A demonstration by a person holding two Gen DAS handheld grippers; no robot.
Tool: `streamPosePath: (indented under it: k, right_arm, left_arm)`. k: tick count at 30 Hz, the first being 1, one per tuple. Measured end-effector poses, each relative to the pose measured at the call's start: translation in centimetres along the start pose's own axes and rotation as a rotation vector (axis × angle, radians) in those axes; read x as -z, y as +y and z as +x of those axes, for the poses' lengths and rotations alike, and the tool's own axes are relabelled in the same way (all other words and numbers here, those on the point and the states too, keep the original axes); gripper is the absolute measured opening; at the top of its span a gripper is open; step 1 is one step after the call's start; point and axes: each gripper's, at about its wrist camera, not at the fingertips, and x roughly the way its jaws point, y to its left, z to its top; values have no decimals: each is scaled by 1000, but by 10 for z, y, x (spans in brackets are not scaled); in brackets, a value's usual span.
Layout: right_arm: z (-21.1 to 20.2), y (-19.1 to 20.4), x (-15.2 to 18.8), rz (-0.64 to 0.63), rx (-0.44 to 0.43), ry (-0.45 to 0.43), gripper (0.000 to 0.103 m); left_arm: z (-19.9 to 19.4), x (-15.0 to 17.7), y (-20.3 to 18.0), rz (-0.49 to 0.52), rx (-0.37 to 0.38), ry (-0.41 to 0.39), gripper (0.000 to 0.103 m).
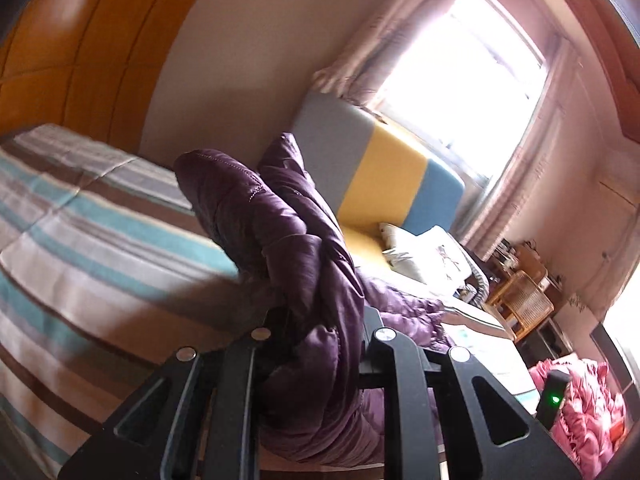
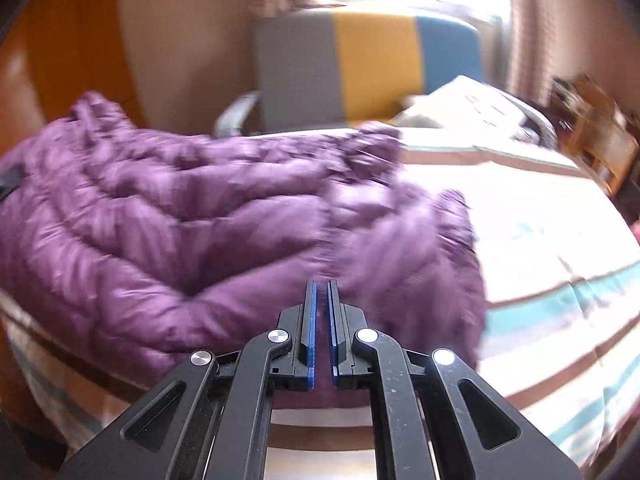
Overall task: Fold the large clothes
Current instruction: 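Lift the jacket with both tools and fold it over onto itself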
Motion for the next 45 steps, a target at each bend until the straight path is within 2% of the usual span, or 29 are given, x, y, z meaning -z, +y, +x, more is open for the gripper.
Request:
streamPosePath:
  k: [4, 12, 15, 23, 29, 36, 45]
  right_arm:
    - [9, -20, 5, 86, -1, 32, 6]
    - [-6, -28, 9, 125, 49, -6, 6]
    - [-11, -44, 11, 180, 47, -17, 6]
    - [-18, -77, 16, 252, 111, -19, 6]
    - [-19, -95, 20, 309, 104, -23, 6]
    - [-22, -108, 23, 333, 94, -28, 6]
    - [-25, -128, 28, 364, 99, -25, 6]
  left_arm:
    - [2, 2, -25, 42, 31, -1, 16]
    - [12, 6, -68, 110, 101, 18, 16]
    - [15, 8, -83, 138, 127, 24, 16]
    - [29, 23, -125, 206, 182, 66, 16]
    - [39, 44, -142, 265, 228, 135, 16]
    - [76, 91, -161, 325, 250, 291, 16]
    - [93, 122, -172, 395, 241, 358, 16]
